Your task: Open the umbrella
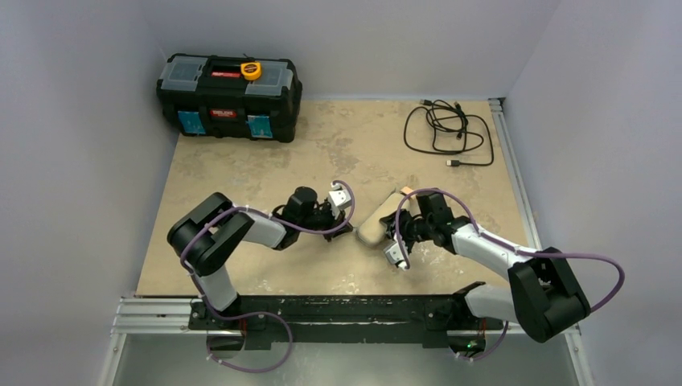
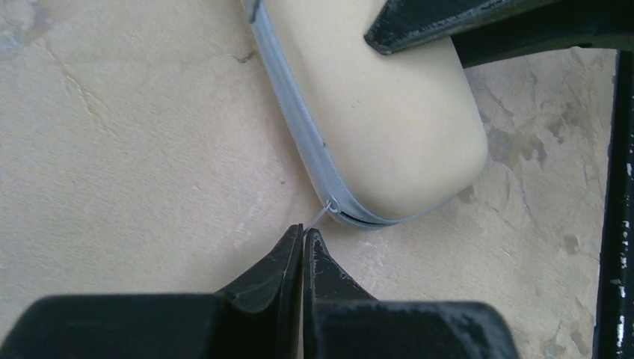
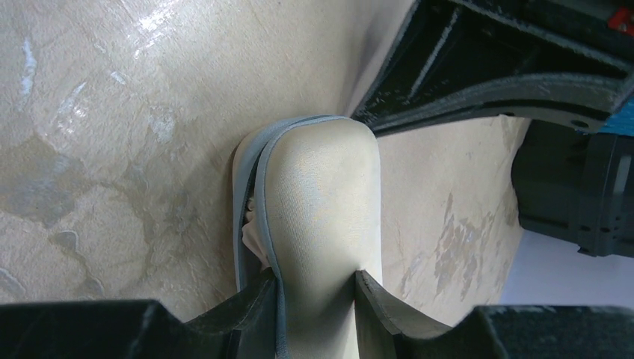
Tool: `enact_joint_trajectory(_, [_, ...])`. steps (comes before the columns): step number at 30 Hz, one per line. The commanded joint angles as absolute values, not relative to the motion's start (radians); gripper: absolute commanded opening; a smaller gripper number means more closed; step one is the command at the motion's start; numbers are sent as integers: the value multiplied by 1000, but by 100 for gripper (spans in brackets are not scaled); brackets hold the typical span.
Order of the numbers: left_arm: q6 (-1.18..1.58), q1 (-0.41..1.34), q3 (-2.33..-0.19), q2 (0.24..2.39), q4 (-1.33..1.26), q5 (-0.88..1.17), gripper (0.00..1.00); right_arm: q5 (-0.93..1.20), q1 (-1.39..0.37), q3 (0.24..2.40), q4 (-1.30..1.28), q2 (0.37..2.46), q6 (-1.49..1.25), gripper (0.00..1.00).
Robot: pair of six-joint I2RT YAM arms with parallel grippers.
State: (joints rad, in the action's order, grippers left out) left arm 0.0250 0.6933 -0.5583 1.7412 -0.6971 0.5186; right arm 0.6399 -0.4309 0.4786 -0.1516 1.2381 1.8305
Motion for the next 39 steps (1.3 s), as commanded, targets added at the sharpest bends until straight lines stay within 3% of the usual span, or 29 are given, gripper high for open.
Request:
enact_joint_trajectory(1, [-11,661,-649,1721,-665,468,0,633,-427,451,-301,1269,1879,0])
enact_joint_trajectory(14, [-15,626,-794,1792,-609,595,0,638,-421,464,-285,1279,1852,0])
enact_joint_trajectory(17, [-57,545,-735,1728,-547,692,48,654,-406,462,-302,1276,1887,0])
enact_joint_trajectory(20, [-184,524,-652,1638,-506,790,59,688,-382,469,-353,1264,1960,1])
enact_joint_trajectory(29, [-370,625,-645,1667,-479,879,60,770,-275,647,-785,1468,2611,1])
enact_joint_trajectory(39, [-372,681,-708,1808,-578,833,53,730,-274,670,-802,1489,2636,3])
